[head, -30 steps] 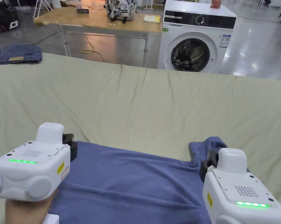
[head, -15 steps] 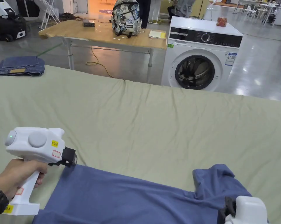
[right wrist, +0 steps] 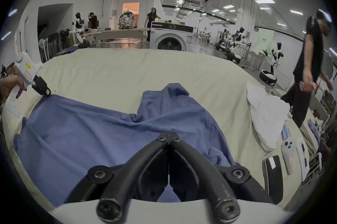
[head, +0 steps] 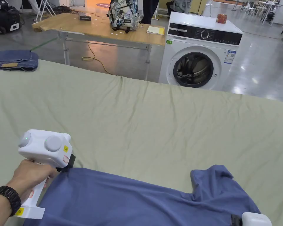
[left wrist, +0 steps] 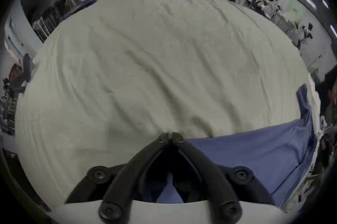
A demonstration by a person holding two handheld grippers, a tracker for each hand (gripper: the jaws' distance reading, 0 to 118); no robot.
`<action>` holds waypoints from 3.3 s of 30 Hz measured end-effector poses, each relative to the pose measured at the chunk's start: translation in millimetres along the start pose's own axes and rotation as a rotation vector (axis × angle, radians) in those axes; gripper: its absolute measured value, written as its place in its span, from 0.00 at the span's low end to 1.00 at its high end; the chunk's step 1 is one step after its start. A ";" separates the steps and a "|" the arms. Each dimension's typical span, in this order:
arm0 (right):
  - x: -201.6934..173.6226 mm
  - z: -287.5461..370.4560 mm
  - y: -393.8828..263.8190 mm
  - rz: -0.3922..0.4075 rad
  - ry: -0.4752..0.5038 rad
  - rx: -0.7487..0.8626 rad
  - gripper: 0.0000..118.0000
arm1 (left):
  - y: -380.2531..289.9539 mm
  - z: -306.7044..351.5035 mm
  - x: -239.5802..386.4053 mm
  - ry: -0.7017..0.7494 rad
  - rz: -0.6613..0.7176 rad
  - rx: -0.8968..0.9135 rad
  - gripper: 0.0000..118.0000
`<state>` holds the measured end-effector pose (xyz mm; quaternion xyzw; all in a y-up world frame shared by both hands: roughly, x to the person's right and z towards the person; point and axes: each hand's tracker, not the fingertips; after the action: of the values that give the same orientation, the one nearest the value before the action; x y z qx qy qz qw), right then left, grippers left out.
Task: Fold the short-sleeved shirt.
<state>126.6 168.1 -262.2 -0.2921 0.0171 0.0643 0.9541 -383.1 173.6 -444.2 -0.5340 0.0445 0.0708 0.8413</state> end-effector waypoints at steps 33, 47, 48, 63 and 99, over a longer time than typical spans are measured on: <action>98.8 -196.0 78.2 -0.012 0.112 -0.544 0.23 | -72.4 108.9 12.5 -0.081 0.005 0.192 0.00; 118.0 -99.6 97.7 -0.062 0.127 -0.330 0.00 | -92.7 139.2 5.9 -0.111 -0.003 0.250 0.00; 118.6 -88.2 98.2 -0.053 0.121 -0.322 0.00 | -96.4 144.4 3.0 -0.113 -0.003 0.255 0.00; 131.9 79.4 39.3 -0.011 0.155 -0.229 0.00 | -201.1 208.6 -32.0 -0.184 -0.005 0.297 0.00; 109.5 76.8 -24.7 0.047 -0.101 -0.229 0.67 | -264.2 203.6 24.8 -0.018 -0.067 0.366 0.47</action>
<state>238.0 203.1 -192.6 -0.3951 -0.0317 0.1027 0.9123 -314.7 248.8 -125.6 -0.3727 0.0311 0.0383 0.9266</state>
